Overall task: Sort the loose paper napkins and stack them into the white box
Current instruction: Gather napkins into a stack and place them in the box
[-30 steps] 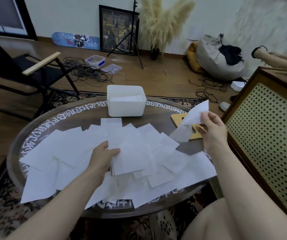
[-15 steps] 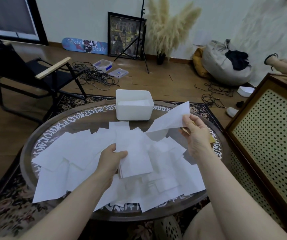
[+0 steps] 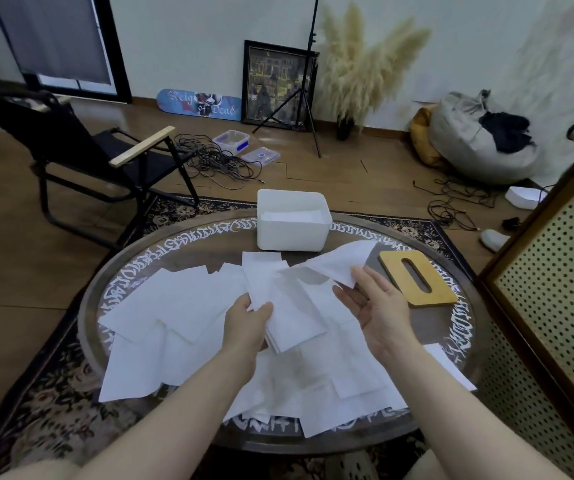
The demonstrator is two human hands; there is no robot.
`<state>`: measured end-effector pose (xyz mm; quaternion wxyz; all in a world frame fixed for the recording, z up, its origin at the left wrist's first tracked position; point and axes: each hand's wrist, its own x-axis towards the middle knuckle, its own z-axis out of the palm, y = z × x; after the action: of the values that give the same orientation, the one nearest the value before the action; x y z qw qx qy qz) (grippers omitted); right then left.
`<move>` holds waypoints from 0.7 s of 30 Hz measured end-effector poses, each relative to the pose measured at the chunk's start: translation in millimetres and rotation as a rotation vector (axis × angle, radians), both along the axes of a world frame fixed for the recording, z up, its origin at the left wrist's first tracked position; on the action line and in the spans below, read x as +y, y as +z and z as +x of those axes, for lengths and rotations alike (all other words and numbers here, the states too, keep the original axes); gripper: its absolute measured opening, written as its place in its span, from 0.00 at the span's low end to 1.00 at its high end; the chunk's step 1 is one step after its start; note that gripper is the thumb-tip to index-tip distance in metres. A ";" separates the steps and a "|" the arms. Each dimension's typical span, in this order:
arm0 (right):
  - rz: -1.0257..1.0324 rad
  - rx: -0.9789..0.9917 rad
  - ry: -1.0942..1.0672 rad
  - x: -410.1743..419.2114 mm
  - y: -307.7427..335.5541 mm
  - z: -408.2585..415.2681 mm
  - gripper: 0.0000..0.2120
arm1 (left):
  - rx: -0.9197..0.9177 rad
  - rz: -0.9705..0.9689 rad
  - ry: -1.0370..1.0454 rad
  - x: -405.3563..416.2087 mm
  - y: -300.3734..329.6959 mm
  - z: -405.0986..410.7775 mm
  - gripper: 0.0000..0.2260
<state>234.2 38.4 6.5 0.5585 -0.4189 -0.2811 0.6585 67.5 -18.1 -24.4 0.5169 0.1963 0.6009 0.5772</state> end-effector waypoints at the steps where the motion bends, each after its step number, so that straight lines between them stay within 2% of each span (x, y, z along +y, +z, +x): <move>1: -0.003 -0.038 0.038 -3.7 -2.2 -2.1 0.03 | 0.004 0.016 0.024 0.2 0.7 -0.5 0.09; 7: -0.053 -0.152 0.215 -16.9 -11.6 -8.6 0.06 | 0.022 0.118 0.164 0.1 7.6 -2.5 0.07; 13: -0.047 -0.260 0.408 -25.9 -13.3 -16.8 0.09 | 0.000 0.165 0.185 0.6 7.1 -2.3 0.04; 17: -0.015 -0.370 0.534 -29.1 -12.7 -19.3 0.14 | 0.068 0.150 0.178 -1.8 5.1 -5.9 0.10; 21: -0.007 -0.463 0.547 -24.0 -11.7 -14.7 0.18 | 0.078 0.148 0.187 -2.1 6.7 -9.0 0.13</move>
<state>219.5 14.4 -5.2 0.2814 -0.4682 -0.4997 0.6722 58.5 -20.2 -17.7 0.4211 0.1995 0.5919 0.6577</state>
